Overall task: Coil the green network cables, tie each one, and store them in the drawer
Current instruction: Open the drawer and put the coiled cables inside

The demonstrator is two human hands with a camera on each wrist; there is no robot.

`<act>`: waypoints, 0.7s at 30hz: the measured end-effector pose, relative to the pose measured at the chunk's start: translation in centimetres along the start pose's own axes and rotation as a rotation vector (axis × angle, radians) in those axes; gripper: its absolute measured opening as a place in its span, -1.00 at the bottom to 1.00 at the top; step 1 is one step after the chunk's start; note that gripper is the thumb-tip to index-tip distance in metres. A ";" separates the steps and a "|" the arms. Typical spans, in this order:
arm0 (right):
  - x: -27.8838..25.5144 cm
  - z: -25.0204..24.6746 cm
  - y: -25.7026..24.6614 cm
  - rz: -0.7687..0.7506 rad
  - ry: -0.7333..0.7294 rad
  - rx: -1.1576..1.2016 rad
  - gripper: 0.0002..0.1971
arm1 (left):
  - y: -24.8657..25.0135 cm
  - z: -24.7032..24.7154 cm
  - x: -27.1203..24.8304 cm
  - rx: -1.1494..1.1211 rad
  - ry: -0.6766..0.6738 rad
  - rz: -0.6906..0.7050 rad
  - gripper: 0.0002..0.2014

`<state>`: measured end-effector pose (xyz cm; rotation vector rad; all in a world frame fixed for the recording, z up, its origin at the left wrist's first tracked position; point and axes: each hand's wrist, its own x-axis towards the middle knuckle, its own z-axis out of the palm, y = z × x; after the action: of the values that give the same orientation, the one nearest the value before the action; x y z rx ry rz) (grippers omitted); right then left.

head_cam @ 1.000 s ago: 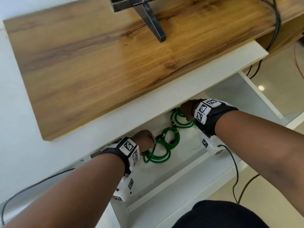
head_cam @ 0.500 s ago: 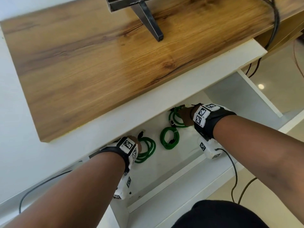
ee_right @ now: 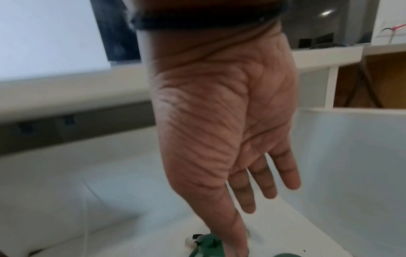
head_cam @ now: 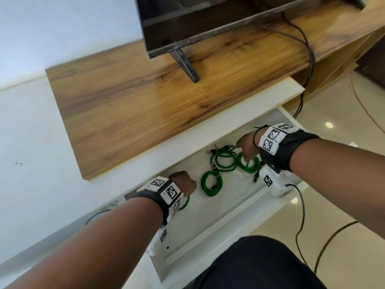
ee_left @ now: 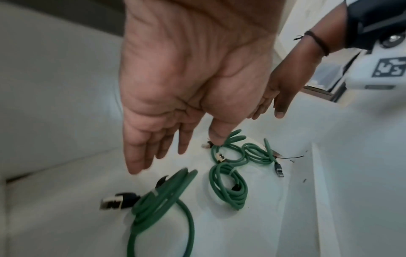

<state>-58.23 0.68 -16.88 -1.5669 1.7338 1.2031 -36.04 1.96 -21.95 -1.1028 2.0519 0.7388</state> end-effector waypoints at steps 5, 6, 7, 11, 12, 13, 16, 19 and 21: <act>-6.4 -1.6 1.9 -0.025 0.076 0.031 -0.45 | 2.1 -3.0 -6.5 -0.139 0.019 0.044 -0.59; -8.2 -1.6 2.1 -0.018 0.093 0.048 -0.44 | 2.4 -3.2 -8.2 -0.133 0.041 0.077 -0.61; -9.2 -1.3 2.5 -0.020 0.111 0.060 -0.44 | 2.5 -3.1 -9.8 -0.138 0.058 0.117 -0.59; -14.3 1.4 3.0 -0.080 0.210 0.137 -0.45 | 1.3 -0.2 -15.9 -0.030 0.087 0.211 -0.36; -15.1 2.6 3.2 -0.102 0.211 0.138 -0.45 | 0.6 0.9 -17.3 0.050 0.095 0.224 -0.29; -15.9 3.9 3.3 -0.118 0.221 0.148 -0.47 | -0.2 2.0 -18.7 0.126 0.112 0.236 -0.21; -17.7 7.6 4.0 -0.150 0.280 0.155 -0.45 | -2.7 5.1 -21.3 0.276 0.183 0.269 0.11; -18.6 10.9 4.5 -0.173 0.351 0.186 -0.30 | -4.6 6.9 -22.0 0.367 0.210 0.222 0.32; -18.5 12.4 4.5 -0.167 0.390 0.143 -0.24 | -5.2 7.5 -22.0 0.381 0.222 0.183 0.34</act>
<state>-61.02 20.57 -6.18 -1.9065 1.8292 0.7101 -20.40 15.46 -10.13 -0.8157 2.3797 0.2963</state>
